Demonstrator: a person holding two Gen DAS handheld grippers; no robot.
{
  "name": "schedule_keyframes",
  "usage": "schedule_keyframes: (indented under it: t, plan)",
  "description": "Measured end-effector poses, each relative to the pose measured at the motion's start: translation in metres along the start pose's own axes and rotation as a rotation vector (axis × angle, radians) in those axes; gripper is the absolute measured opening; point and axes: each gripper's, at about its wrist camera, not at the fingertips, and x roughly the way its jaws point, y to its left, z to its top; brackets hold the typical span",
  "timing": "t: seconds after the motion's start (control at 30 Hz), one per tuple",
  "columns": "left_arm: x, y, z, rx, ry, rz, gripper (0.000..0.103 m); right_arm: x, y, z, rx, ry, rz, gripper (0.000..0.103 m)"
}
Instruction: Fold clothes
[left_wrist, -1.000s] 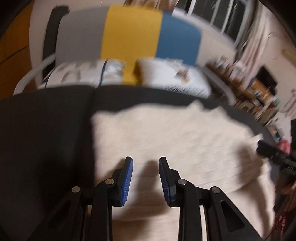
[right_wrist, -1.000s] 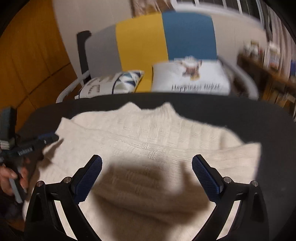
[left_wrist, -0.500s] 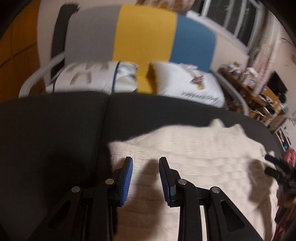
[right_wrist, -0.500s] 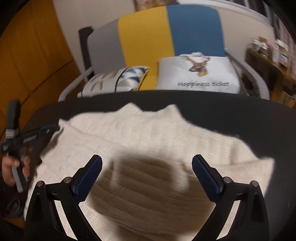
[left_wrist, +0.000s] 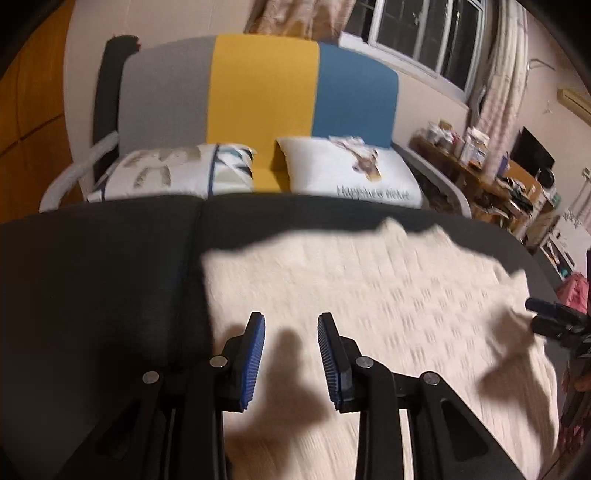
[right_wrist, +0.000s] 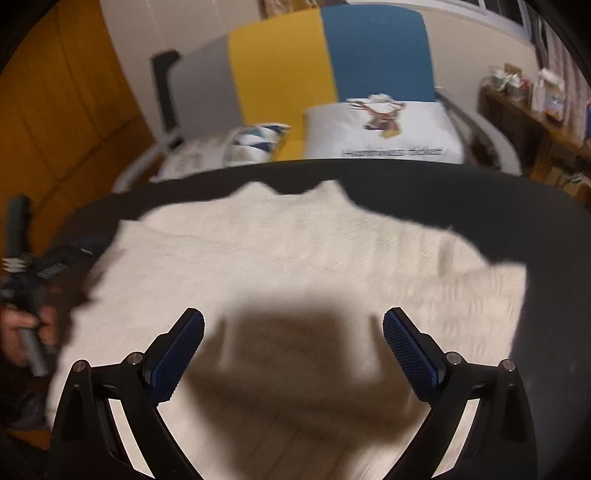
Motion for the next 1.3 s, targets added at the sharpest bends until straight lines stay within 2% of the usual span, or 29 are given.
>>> schedule_keyframes:
  t: [0.07,0.13,0.33,0.53,0.7,0.77,0.87,0.97,1.1,1.3]
  plan:
    - [0.007,-0.004,-0.014,0.021,0.029,0.02,0.03,-0.001,-0.001,-0.011,0.017,0.015,0.056,0.099]
    - [0.012,-0.004,-0.022,0.019,0.032,0.028,0.03,0.005,-0.006,-0.019,0.032,0.023,0.062,0.099]
    - [0.008,-0.007,-0.022,-0.001,0.031,0.043,0.03,0.018,-0.017,-0.034,0.054,0.0,0.079,0.099]
    - [-0.004,-0.009,-0.028,-0.013,0.008,0.032,0.031,0.009,-0.028,-0.041,0.104,-0.045,0.154,0.099]
    - [-0.009,-0.006,-0.021,-0.02,-0.007,0.02,0.031,0.009,-0.022,-0.043,0.086,-0.039,0.13,0.1]
    - [-0.011,-0.004,-0.018,-0.022,-0.013,0.016,0.031,0.005,-0.023,-0.04,0.098,-0.046,0.134,0.103]
    - [-0.013,-0.002,-0.014,-0.026,-0.021,0.009,0.031,-0.014,-0.026,-0.03,0.095,-0.107,0.055,0.103]
    - [-0.008,0.001,-0.005,-0.017,-0.012,0.018,0.031,-0.014,-0.056,-0.011,0.18,-0.113,0.038,0.103]
    - [0.02,0.009,-0.005,0.004,0.068,0.055,0.031,-0.002,-0.1,0.012,0.304,-0.09,0.035,0.103]
    - [0.017,0.007,-0.009,0.029,0.046,0.046,0.031,0.013,-0.124,0.015,0.321,-0.056,-0.024,0.103]
